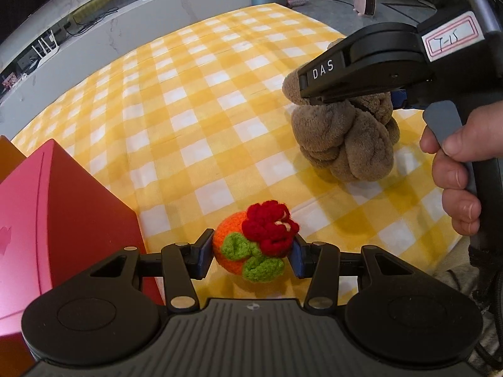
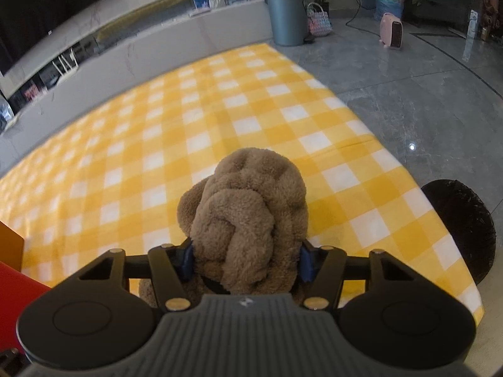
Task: Organize soft objects
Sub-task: 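Carry the plush toy in the right tool while the left tool carries the fruit to the bin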
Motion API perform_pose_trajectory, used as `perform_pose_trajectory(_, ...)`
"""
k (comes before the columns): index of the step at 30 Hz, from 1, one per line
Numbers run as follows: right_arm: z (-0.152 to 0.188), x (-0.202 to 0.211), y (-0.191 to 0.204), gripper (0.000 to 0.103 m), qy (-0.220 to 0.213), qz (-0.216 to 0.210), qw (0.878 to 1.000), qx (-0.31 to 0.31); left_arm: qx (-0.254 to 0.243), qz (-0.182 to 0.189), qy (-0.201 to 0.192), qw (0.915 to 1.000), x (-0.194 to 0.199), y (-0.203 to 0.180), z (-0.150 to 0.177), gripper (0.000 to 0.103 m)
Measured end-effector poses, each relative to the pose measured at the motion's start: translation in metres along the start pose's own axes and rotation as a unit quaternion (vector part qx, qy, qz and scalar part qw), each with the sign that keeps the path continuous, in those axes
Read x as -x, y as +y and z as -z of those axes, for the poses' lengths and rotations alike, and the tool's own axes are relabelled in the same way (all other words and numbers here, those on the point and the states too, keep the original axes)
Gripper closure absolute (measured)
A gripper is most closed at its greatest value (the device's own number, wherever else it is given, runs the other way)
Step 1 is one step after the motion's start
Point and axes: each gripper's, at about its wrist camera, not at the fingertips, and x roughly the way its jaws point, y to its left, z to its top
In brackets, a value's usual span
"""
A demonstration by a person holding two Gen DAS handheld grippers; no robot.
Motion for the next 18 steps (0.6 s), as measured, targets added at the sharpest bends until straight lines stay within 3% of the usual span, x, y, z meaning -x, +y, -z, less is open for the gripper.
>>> perform_pose_trajectory(7,0.003,0.013,-0.001,0.043,-0.011,-0.052,0.998,-0.016,-0.014,0.011,-0.009,0.9998,0.024,-0.002,0.002,0.049)
perform_pose_trajectory(18,0.013,0.039,0.007,0.043,-0.032,-0.106,0.994,-0.020,0.015,0.011,-0.088,0.9960,0.098,0.025,-0.015,0.049)
